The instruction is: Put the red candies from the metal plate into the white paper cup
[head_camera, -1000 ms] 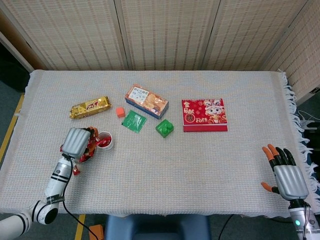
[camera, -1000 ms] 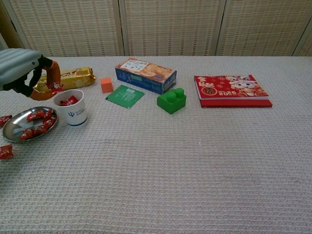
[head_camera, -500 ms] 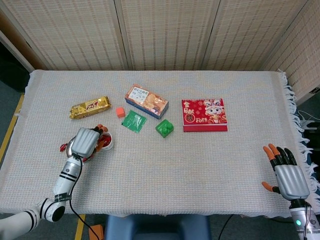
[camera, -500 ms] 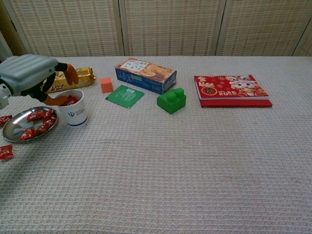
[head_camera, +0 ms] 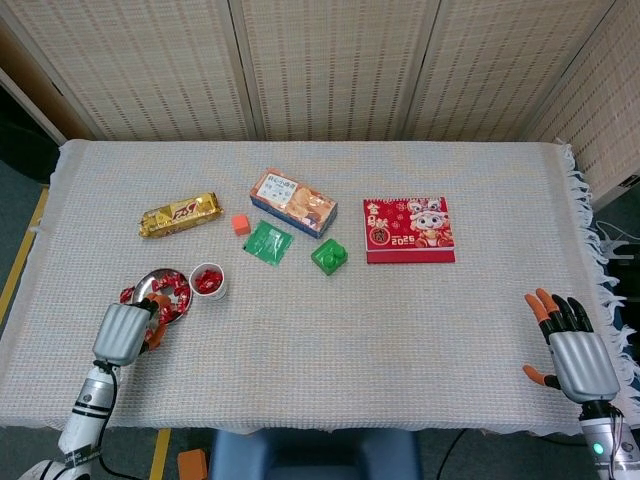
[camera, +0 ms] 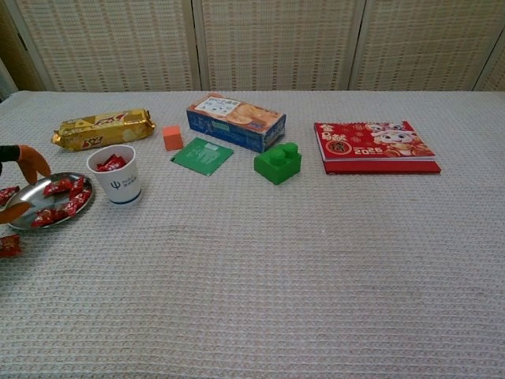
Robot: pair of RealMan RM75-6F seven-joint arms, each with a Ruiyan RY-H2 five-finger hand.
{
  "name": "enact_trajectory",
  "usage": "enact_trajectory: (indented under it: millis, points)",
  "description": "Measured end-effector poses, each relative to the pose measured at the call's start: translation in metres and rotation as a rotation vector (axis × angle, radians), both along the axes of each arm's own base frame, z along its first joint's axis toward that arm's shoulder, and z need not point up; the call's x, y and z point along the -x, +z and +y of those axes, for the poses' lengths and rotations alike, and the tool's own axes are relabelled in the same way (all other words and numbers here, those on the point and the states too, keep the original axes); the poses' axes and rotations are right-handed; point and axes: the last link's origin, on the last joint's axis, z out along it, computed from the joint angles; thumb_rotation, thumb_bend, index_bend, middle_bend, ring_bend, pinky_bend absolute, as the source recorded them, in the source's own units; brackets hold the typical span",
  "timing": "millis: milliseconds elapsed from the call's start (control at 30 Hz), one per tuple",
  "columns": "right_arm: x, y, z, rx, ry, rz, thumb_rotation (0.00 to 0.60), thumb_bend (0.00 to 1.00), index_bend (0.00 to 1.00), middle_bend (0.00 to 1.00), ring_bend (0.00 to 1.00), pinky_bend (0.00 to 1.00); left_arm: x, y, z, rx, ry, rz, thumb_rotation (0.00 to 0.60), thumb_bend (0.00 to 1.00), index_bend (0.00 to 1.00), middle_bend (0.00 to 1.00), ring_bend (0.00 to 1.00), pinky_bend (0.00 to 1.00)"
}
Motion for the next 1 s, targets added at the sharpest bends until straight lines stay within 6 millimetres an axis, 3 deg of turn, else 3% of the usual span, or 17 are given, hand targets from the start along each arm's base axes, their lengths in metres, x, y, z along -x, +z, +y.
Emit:
enact_trajectory:
  millis: [367, 1000]
  points:
    - [-0.001, -0.003, 0.000, -0.017, 0.002, 0.005, 0.600, 0.03, 0.00, 0.00, 0.00, 0.00, 0.042, -0.021, -0.030, 0.022, 0.093, 0.072, 0.600, 0.35, 0.37, 0.44, 0.70, 1.00]
    - [0.000, -0.003, 0.000, -0.016, -0.003, 0.006, 0.600, 0.03, 0.00, 0.00, 0.00, 0.00, 0.055, -0.036, -0.031, 0.051, 0.116, 0.110, 0.600, 0.35, 0.44, 0.45, 0.70, 1.00]
